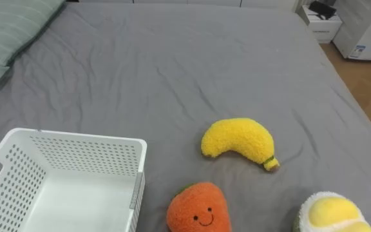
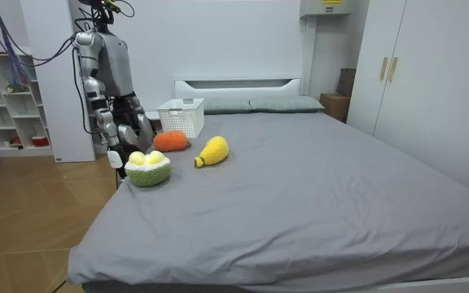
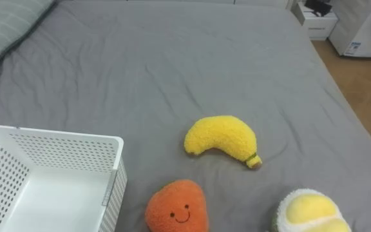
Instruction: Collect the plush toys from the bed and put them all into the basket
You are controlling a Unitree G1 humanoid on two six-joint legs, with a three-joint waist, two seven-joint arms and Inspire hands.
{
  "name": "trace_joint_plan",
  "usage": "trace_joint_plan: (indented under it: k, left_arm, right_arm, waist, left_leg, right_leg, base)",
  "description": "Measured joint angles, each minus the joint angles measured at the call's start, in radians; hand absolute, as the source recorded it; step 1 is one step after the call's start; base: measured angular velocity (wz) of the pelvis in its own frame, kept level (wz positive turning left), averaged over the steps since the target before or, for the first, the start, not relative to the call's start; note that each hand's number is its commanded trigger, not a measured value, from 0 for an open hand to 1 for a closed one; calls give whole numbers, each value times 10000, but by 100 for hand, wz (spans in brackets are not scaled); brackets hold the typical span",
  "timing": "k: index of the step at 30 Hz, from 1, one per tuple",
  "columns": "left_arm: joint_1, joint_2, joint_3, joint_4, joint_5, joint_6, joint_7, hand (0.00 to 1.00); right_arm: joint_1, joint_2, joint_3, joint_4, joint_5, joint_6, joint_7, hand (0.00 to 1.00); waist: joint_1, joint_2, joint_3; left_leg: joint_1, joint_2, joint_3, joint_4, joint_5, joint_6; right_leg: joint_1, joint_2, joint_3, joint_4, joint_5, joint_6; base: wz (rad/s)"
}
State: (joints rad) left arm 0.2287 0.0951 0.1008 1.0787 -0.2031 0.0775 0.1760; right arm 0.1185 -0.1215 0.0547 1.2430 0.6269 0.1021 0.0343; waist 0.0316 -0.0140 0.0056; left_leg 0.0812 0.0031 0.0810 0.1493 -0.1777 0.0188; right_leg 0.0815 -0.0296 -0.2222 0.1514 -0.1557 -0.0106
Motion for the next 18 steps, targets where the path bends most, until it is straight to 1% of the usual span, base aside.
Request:
trace_joint_plan:
  k: [15,18]
  left_arm:
    - [54,3,-43,7,-3,-3,246,0]
    - [14,-2,-64,39,-30,-114,316,0]
  right_arm:
    - [-13,1,-35,22,6,-4,16,0]
    - [-6,18,-129,17,15,-14,-30,0]
  waist:
    - [-13,-7,20]
    - [-76,-18,26]
  left_leg:
    - [16,8,8,-8,-2,-1]
    - [18,6,17,-13,-2,-1]
  right_leg:
    - [-6,5,11,-6,2,0]
    - [0,6,16,-6,5,-1]
  base:
    - [0]
    - [0]
